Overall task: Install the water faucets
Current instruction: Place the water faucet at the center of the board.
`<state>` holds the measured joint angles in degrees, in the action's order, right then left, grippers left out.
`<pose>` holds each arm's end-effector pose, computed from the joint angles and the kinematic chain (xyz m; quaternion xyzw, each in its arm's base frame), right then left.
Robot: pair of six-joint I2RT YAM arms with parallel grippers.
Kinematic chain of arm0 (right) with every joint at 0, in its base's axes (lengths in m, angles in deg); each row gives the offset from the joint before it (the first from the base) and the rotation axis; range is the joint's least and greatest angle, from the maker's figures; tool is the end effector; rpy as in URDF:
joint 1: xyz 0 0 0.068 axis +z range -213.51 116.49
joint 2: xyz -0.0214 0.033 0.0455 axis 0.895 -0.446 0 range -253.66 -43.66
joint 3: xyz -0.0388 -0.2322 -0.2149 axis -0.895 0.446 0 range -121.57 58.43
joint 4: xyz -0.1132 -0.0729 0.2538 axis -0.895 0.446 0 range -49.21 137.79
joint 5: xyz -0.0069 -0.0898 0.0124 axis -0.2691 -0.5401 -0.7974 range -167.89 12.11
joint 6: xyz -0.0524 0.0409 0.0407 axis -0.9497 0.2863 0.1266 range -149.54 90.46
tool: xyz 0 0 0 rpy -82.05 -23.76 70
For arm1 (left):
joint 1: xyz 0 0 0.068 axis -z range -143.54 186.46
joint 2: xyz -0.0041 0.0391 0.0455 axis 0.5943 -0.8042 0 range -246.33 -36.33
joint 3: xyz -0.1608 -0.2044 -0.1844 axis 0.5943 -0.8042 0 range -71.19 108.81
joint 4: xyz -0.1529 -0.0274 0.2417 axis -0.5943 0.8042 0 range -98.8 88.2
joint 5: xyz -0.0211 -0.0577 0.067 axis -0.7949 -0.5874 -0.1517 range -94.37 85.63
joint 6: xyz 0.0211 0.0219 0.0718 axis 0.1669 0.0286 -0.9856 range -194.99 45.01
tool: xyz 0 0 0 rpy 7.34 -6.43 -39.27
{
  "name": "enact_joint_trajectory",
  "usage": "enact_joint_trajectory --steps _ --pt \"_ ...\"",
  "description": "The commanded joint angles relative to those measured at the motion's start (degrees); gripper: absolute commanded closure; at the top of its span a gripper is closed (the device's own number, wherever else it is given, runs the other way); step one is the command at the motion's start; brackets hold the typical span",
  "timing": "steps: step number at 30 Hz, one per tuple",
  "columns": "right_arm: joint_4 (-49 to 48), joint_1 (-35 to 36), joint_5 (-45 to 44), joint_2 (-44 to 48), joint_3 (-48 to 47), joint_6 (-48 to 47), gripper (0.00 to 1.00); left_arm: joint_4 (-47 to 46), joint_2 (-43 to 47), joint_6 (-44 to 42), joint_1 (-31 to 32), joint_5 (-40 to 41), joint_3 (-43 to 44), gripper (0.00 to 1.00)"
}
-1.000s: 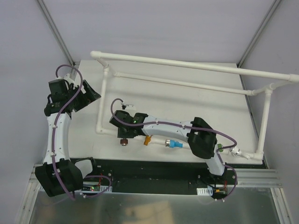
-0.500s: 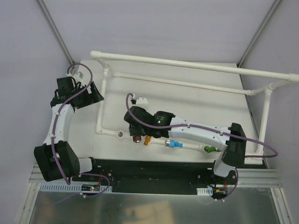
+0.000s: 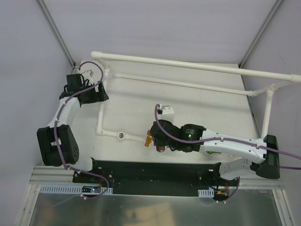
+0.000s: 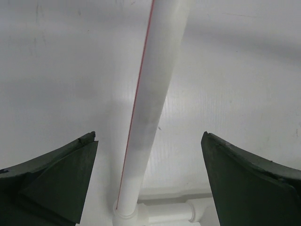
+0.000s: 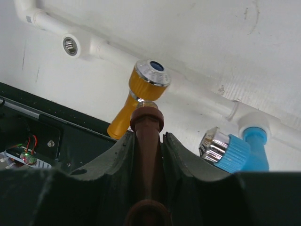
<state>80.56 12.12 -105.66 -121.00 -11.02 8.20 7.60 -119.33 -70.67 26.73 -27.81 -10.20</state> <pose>0.1094 0.3017 0.3409 -0.2119 0.8844 0.1701 0.3796 0.3622 0.0353 0.2921 -0.0201 0.8858 -0.1625 0.4343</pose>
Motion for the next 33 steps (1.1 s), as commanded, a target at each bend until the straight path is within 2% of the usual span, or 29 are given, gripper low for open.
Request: enact_joint_trajectory --steps 1,5,10,13,16,18,26,33 --pt "0.13 0.13 -4.57 7.02 3.61 4.09 1.00 -5.06 -3.56 -3.35 3.84 -0.38 3.25 0.04" --pt "1.36 0.13 -5.36 11.06 7.13 5.85 1.00 -5.51 -7.69 -6.16 7.53 4.44 5.19 0.05" --pt "2.86 0.13 -6.86 15.55 9.51 6.30 1.00 -5.51 -9.11 -4.58 8.07 9.63 5.72 0.06" --pt "0.15 0.21 -1.34 17.30 11.08 0.60 1.00 -5.33 -7.18 -0.81 8.07 12.36 5.02 0.06" --pt "-4.07 -0.05 -5.43 18.89 14.51 0.14 1.00 -5.24 -5.24 1.83 8.07 12.63 4.75 0.06" --pt "-4.26 -3.10 -6.34 18.20 14.00 -0.47 1.00 -4.89 -5.33 2.19 7.98 10.80 5.36 0.05" --pt "-8.12 -20.51 1.83 4.33 5.48 -9.86 1.00 -2.52 -5.42 3.06 7.98 9.47 4.84 0.06" --pt "-20.33 -27.03 10.10 -12.81 3.54 -18.57 1.00 -0.85 5.90 6.31 7.98 9.47 2.21 0.06"
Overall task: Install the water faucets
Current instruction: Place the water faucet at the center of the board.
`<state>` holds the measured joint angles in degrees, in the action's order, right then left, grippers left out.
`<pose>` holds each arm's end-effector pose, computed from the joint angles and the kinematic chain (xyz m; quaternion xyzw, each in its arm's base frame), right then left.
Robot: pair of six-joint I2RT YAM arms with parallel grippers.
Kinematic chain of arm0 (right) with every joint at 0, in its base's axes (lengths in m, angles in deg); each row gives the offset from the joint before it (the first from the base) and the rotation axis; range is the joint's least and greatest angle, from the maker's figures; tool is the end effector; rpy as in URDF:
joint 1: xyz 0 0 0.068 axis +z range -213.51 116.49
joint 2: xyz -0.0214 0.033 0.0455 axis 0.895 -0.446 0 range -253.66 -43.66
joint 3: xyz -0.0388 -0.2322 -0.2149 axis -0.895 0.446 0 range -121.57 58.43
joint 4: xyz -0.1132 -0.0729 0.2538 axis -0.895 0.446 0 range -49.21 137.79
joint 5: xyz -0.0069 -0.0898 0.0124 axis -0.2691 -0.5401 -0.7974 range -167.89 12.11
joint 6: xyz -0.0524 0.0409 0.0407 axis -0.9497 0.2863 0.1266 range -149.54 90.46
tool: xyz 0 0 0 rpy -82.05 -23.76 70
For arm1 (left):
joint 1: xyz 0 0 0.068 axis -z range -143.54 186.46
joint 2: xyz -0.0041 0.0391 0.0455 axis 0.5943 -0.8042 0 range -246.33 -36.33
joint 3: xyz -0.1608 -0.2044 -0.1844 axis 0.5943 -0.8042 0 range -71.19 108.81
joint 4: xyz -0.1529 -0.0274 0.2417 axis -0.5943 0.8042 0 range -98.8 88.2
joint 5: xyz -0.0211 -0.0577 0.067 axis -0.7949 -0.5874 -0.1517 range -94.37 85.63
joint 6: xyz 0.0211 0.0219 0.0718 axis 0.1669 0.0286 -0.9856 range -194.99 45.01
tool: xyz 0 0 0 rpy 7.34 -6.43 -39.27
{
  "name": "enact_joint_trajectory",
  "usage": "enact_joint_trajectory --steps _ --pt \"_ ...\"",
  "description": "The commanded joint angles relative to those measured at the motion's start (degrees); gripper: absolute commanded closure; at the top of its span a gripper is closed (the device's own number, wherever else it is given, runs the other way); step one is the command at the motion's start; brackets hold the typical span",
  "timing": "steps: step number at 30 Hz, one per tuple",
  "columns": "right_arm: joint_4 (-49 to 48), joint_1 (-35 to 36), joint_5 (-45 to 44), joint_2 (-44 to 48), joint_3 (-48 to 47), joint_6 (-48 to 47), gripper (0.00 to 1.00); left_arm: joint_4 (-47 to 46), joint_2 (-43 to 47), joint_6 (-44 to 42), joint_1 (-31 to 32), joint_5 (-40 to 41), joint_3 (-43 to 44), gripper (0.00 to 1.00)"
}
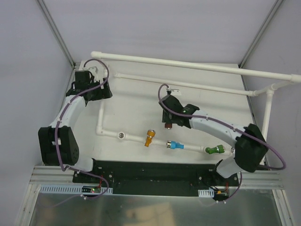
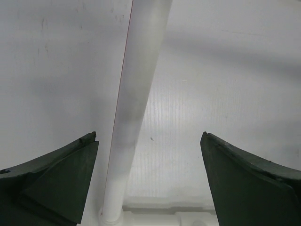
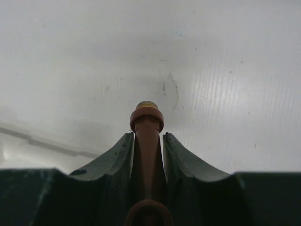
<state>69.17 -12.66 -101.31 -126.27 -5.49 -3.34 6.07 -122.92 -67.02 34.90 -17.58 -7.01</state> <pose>0.2411 0.2541 0.2928 -0.1220 0.9061 0.0754 0.3980 0.3869 -0.0046 0.2918 -0.0231 0.8912 -0.1275 0.4346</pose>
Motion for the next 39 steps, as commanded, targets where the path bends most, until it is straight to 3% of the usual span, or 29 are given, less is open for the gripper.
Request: enact_joint_trajectory --steps 1,2,6,7,8,9,11,13,20,26,32,39 --pt "-9.91 -3.12 6.54 -9.74 -2.69 -7.21 1.00 0.68 11.42 2.75 -0.11 -0.94 -1.51 0.06" --pt "-10.79 -3.73 7.68 -12.29 -3.83 -7.21 0.99 0.86 13.61 2.76 -0.11 -0.85 -2.13 0.06" --pt "-13.78 -4.88 14.09 -18.46 -6.92 -7.39 0.77 1.12 20.13 3.11 -0.11 -1.29 -4.50 0.06" --pt "-14.14 -5.06 14.19 -19.16 -7.09 -6.78 0.66 1.21 21.36 3.28 -0.19 -1.46 -4.94 0.06" --pt "-14.40 -5.06 13.67 -19.52 -7.01 -5.73 0.42 1.47 22.15 3.28 -0.11 -2.16 -5.12 0.06" --pt "-14.23 -5.32 12.79 -19.69 -6.83 -4.59 0.32 1.82 23.03 3.11 -0.19 -2.69 -5.03 0.06" --pt "-13.97 -6.02 11.04 -18.21 -5.43 -2.04 0.20 2.18 24.53 2.84 -0.19 -3.74 -5.03 0.06" --pt "-13.97 -6.72 9.28 -15.50 -2.89 0.07 0.14 2.09 25.76 2.41 -0.11 -5.76 -4.51 0.06" --pt "-13.35 -7.70 9.79 0.41 5.20 2.72 0.10 -0.54 28.31 -5.66 1.29 -17.81 0.41 0.08" --pt "-11.51 -7.70 14.71 14.91 11.09 5.70 0.10 -3.62 28.06 -21.83 10.51 -13.96 3.83 0.05" --pt "-6.94 -7.61 16.21 26.52 14.70 8.69 0.10 -3.54 18.58 -34.67 21.32 -9.47 13.23 0.04" --pt "-2.63 -7.70 15.69 35.66 18.74 8.96 0.09 -3.89 8.72 -50.04 28.10 -7.35 23.61 0.03"
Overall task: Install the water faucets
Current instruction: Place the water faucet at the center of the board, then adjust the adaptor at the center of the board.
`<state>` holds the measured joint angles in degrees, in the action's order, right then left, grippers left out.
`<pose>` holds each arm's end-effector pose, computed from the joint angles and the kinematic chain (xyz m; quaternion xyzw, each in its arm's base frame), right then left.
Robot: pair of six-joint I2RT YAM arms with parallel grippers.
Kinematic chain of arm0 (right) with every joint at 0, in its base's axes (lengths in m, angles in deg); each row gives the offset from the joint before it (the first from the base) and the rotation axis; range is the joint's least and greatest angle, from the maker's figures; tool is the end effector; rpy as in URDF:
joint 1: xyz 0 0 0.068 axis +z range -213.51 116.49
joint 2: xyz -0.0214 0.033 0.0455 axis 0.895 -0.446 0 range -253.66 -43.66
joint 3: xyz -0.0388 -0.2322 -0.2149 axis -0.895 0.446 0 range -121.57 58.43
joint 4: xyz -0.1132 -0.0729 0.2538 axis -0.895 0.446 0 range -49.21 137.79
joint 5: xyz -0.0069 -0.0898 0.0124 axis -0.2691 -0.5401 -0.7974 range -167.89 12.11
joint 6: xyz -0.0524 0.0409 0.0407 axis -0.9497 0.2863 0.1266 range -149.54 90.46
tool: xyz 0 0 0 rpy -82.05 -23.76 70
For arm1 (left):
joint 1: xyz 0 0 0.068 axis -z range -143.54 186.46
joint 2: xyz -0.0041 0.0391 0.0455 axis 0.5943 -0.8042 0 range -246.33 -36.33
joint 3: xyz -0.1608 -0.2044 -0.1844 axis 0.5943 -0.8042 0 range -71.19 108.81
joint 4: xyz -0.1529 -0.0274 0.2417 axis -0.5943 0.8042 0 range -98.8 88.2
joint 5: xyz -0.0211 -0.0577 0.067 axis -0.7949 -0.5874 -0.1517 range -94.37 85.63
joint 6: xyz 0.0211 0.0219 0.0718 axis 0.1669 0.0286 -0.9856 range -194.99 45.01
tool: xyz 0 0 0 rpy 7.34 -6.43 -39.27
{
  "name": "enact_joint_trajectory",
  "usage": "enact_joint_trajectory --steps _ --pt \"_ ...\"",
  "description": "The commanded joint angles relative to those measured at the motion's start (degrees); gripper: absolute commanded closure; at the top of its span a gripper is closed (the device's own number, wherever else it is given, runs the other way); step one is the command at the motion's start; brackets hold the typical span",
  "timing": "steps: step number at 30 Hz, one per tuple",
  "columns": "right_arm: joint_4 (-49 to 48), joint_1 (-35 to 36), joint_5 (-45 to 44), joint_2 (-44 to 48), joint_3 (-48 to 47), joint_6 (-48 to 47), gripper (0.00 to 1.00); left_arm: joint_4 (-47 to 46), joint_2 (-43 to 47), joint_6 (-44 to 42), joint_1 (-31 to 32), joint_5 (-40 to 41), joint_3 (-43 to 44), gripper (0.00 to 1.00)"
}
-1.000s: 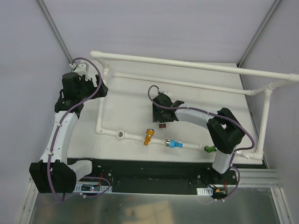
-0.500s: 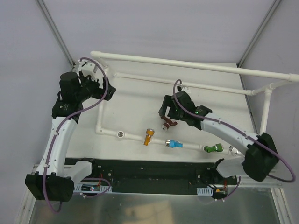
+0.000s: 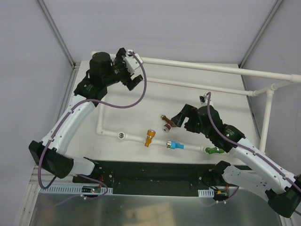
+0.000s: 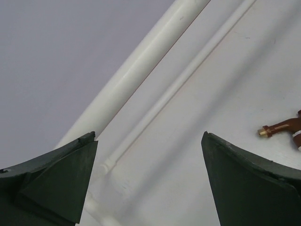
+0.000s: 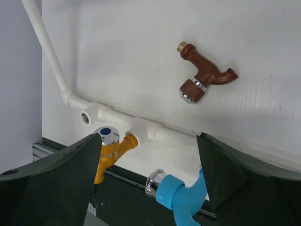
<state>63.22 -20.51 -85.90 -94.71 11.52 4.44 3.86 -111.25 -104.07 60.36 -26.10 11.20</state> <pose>0.1713 0.1470 0.3331 -0.0301 0.8488 0.2799 0.4474 0.2978 -0.1589 0.4967 0.4372 0.5923 -0.1091 0.6679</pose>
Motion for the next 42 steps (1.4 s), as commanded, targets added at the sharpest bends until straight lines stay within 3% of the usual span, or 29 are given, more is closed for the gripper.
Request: enact_joint_trajectory --steps 1,14,27,33,38,42 --pt "3.75 0.15 0.19 4.90 2.26 1.01 0.10 -1.77 -4.26 -14.93 3.16 1.08 6.63 0.03" --pt "4.90 0.15 3.26 8.33 6.49 0.21 0.10 -1.77 -17.89 -32.52 8.00 4.42 17.89 0.01" --pt "4.81 0.15 4.23 10.88 10.09 1.79 0.11 0.34 -33.18 -37.19 10.46 9.78 29.93 0.02" --pt "5.77 0.15 3.53 12.46 11.06 2.15 0.11 0.25 -35.12 -35.87 11.87 14.34 30.90 0.38" --pt "6.74 0.15 1.69 14.74 10.44 2.15 0.12 0.34 -34.86 -34.39 12.31 19.35 29.41 0.97" --pt "7.88 0.15 -0.25 16.33 9.65 1.45 0.12 0.43 -34.42 -27.54 12.14 25.68 30.55 1.00"
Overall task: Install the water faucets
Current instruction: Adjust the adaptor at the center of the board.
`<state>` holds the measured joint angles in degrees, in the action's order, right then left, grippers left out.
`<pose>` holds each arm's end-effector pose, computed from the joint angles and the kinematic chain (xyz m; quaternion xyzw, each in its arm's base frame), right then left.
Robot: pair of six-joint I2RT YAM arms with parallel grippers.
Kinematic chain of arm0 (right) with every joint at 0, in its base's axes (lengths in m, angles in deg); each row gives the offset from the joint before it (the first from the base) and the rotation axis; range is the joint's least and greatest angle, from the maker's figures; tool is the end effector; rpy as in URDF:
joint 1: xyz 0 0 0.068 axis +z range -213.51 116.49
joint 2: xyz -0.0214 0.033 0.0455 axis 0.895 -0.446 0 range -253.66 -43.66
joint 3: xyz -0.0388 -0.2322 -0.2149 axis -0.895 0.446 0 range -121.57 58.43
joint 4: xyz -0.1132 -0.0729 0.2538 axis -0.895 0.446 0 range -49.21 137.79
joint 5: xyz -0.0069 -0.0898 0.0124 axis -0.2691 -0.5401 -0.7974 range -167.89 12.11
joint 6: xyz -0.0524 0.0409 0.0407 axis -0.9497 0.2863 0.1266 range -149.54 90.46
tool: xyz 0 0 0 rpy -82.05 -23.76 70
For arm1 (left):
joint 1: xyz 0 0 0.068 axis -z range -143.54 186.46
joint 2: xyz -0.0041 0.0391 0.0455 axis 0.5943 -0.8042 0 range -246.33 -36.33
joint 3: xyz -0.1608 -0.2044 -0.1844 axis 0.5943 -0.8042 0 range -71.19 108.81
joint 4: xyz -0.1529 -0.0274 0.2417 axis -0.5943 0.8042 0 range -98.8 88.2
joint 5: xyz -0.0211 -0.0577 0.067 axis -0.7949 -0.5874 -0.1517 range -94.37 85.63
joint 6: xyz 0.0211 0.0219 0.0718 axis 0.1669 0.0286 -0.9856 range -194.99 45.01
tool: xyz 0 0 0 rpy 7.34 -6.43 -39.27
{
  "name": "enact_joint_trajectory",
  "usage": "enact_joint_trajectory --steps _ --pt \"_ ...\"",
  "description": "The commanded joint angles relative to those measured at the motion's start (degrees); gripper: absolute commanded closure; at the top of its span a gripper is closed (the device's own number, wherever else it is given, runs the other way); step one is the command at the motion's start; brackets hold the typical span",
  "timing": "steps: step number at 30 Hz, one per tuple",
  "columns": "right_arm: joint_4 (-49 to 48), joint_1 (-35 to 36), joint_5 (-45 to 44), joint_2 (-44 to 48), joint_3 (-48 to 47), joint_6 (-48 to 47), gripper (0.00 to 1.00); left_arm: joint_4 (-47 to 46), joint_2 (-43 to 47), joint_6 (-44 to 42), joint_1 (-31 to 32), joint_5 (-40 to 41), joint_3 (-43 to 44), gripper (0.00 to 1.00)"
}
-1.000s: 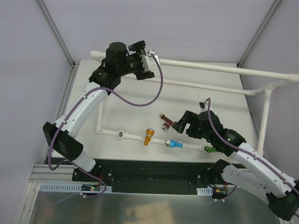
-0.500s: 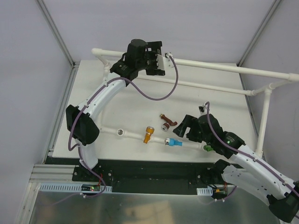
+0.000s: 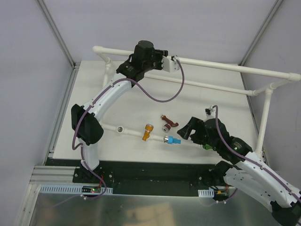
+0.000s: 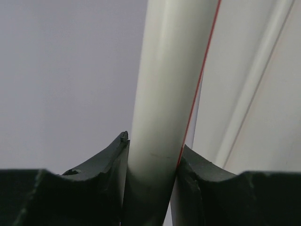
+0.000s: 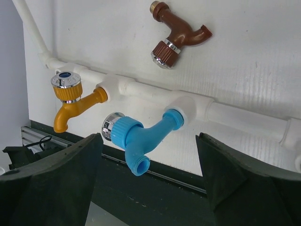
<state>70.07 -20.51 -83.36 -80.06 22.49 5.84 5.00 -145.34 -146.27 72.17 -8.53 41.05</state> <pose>0.1245 0.1073 0.2864 -0.0335 0.8636 0.2849 0.4147 0.4260 -0.3121 0.4573 0.6317 0.4387 0.1685 0.6166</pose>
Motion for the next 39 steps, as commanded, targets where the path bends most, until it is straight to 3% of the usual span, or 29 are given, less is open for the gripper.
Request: enact_joint_trajectory --steps 1,12,22,28,31,33,37,39 --pt "1.22 0.06 -3.05 1.95 -1.50 -0.30 0.12 -0.27 0.02 16.25 0.24 9.25 1.04 1.00" --pt "3.24 0.15 -8.23 4.23 -2.11 0.83 0.12 3.77 7.84 27.51 -4.06 20.50 0.87 1.00" --pt "5.09 0.06 -21.32 5.90 -4.66 6.81 0.12 6.06 21.64 34.53 -8.45 25.00 -13.27 1.00" --pt "12.72 -2.74 -30.02 -1.90 -16.95 4.53 0.11 8.25 25.51 38.24 -9.69 24.29 -17.06 1.00" --pt "15.54 -7.30 -29.16 -5.95 -21.79 4.44 0.10 10.27 25.25 38.59 -10.83 25.70 -16.27 1.00" --pt "15.02 -12.39 -24.17 -7.97 -22.41 4.09 0.10 11.94 25.34 40.25 -12.14 25.00 -15.40 1.00" --pt "10.11 -28.98 -6.96 -13.15 -20.49 2.86 0.10 13.62 25.60 42.28 -13.47 22.28 -14.69 1.00" --pt "9.31 -36.99 -2.45 -16.84 -21.18 1.54 0.09 14.06 25.43 42.98 -13.47 21.13 -14.34 1.00"
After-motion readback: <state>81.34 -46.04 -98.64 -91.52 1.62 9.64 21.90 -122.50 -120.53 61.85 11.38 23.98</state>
